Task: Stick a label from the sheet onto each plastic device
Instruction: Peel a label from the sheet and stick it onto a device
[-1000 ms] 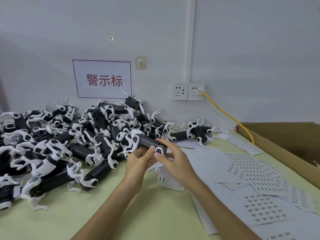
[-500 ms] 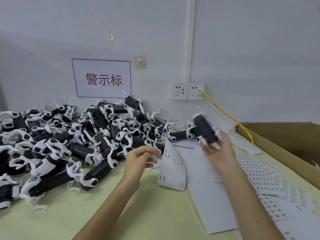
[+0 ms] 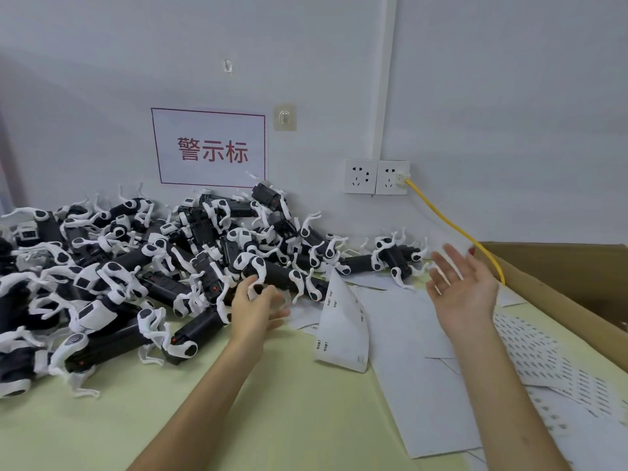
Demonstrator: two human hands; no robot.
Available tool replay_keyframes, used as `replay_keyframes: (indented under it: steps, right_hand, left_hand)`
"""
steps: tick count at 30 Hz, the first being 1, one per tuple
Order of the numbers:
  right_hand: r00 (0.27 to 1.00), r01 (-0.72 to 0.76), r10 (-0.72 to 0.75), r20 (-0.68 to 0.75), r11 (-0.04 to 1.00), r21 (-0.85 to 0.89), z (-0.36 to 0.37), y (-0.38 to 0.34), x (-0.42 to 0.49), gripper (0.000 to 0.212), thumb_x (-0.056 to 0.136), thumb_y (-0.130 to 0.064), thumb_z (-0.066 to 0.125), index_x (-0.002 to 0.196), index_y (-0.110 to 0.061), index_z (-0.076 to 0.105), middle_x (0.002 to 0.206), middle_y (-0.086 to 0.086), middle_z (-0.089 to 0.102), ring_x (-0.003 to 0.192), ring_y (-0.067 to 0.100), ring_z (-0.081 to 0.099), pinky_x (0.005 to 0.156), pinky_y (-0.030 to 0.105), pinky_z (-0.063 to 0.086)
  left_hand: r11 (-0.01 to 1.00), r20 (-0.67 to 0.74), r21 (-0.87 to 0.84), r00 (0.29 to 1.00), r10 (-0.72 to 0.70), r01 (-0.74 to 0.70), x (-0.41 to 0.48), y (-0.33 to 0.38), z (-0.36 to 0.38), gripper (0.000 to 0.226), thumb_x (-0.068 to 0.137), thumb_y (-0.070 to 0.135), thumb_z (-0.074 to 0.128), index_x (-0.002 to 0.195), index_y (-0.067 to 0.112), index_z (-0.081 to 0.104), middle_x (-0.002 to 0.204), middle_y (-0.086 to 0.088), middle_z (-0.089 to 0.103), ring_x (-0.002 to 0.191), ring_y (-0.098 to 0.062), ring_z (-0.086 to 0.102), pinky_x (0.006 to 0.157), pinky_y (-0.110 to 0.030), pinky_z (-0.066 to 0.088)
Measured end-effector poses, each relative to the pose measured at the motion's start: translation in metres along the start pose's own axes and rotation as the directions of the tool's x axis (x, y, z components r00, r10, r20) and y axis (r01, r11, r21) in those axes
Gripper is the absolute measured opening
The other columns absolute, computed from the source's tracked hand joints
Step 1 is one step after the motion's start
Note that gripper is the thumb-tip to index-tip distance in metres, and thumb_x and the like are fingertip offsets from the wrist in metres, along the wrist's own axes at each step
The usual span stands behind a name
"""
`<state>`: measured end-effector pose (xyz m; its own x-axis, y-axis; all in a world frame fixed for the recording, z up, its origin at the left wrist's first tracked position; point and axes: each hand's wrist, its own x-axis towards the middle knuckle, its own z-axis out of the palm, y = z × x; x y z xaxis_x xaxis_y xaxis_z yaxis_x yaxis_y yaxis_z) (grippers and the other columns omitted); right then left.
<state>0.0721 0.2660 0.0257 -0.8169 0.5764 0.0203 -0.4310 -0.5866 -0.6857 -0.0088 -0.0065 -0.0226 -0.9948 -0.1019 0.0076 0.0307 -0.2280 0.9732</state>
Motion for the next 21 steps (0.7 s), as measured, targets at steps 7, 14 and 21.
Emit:
replay_keyframes:
  steps: [7, 14, 21]
  right_hand:
    - [0.998, -0.037, 0.042, 0.036, 0.992, -0.12, 0.013, 0.015, -0.006, 0.024, 0.093, -0.026, 0.051, 0.094, -0.012, 0.071, 0.073, 0.001, 0.065, 0.058, 0.013, 0.049, 0.06, 0.024, 0.037]
    - [0.993, -0.022, 0.061, 0.102, 0.938, -0.346, 0.022, 0.03, -0.01, 0.019, 0.093, -0.023, 0.054, 0.089, -0.013, 0.07, 0.069, 0.001, 0.063, 0.053, 0.012, 0.05, 0.057, 0.024, 0.037]
    - [0.937, 0.154, 0.101, 0.335, 0.741, -0.653, 0.035, 0.053, -0.024, 0.012, 0.095, -0.018, 0.062, 0.102, -0.019, 0.072, 0.09, 0.003, 0.073, 0.074, 0.016, 0.068, 0.063, 0.023, 0.046]
  left_hand:
    - [0.989, -0.098, -0.007, 0.985, 0.144, -0.146, 0.006, -0.003, -0.004, 0.008, 0.103, 0.01, 0.057, 0.098, 0.01, 0.062, 0.099, -0.017, 0.073, 0.062, -0.013, 0.072, 0.059, -0.021, 0.057]
    - [0.977, -0.105, -0.101, 0.978, 0.179, -0.19, -0.003, 0.004, 0.003, 0.017, 0.106, 0.006, 0.048, 0.093, 0.014, 0.056, 0.096, -0.008, 0.076, 0.08, -0.018, 0.076, 0.075, -0.032, 0.057]
    - [0.947, 0.174, -0.24, 0.951, 0.257, -0.212, -0.018, 0.01, 0.013, 0.022, 0.107, 0.002, 0.04, 0.096, 0.008, 0.058, 0.092, -0.018, 0.077, 0.09, -0.021, 0.077, 0.074, -0.019, 0.058]
